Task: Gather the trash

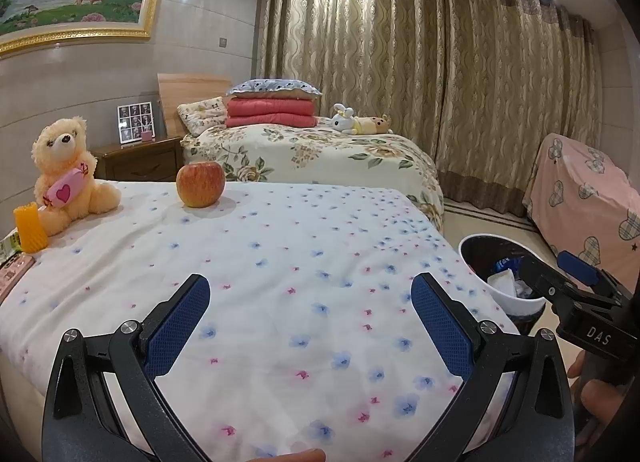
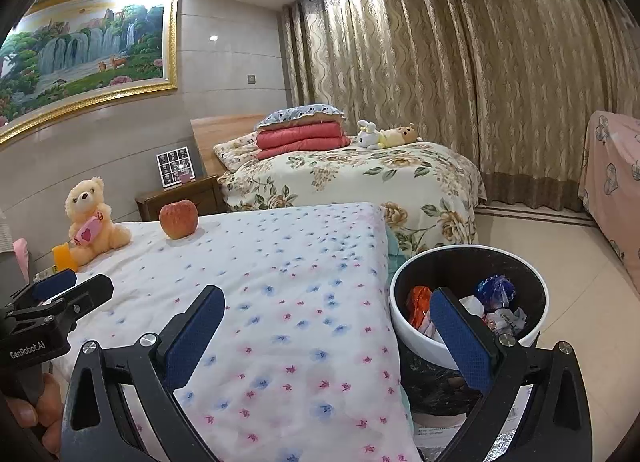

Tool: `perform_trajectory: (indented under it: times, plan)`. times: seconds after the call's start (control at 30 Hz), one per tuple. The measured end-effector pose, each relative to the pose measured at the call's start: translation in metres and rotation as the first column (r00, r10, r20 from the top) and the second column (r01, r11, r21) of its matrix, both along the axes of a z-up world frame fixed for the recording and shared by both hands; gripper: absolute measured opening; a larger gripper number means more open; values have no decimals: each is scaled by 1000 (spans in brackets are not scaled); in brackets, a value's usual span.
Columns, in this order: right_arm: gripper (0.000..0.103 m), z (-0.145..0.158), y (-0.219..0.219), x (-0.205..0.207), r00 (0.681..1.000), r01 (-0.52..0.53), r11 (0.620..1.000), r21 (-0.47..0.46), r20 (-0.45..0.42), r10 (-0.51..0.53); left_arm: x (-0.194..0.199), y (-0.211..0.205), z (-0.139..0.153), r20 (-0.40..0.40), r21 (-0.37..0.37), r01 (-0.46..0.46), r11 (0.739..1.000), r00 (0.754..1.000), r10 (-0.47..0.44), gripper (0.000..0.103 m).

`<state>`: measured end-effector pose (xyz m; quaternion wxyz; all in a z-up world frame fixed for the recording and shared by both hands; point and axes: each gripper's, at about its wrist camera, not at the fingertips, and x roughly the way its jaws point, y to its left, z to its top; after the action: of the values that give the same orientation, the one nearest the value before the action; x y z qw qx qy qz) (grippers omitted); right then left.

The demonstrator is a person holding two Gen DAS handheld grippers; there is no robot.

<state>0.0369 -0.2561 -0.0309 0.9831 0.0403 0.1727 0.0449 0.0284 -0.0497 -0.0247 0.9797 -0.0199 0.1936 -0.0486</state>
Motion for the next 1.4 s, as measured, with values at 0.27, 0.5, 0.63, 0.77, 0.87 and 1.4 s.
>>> perform_trajectory:
  times: [0.27, 0.5, 0.63, 0.77, 0.87, 1.4]
  plan:
    - [103, 0, 0, -1, 1000, 1, 1000, 11, -4, -1, -2, -1, 0, 8, 9, 1, 1000, 1000, -1, 103]
    - [103, 1, 0, -1, 1000, 0, 1000, 18, -1, 0, -2, -1, 1, 6, 8, 8, 1000, 1000, -8, 103]
    - [103, 1, -1, -2, 1000, -2, 1000, 20, -4, 2, -2, -1, 1, 2, 8, 10, 1000, 1000, -10, 103]
    - [103, 1, -1, -1, 1000, -1, 1000, 21, -6, 1, -2, -2, 1, 1, 8, 11, 1000, 1000, -11, 103]
    - [103, 1, -1, -2, 1000, -1, 1000, 23, -6, 2, -1, -2, 1, 0, 10, 11, 1000, 1000, -11, 103]
    - [103, 1, -1, -2, 1000, -2, 1000, 21, -6, 3, -1, -3, 0, -8, 10, 14, 1000, 1000, -14, 103]
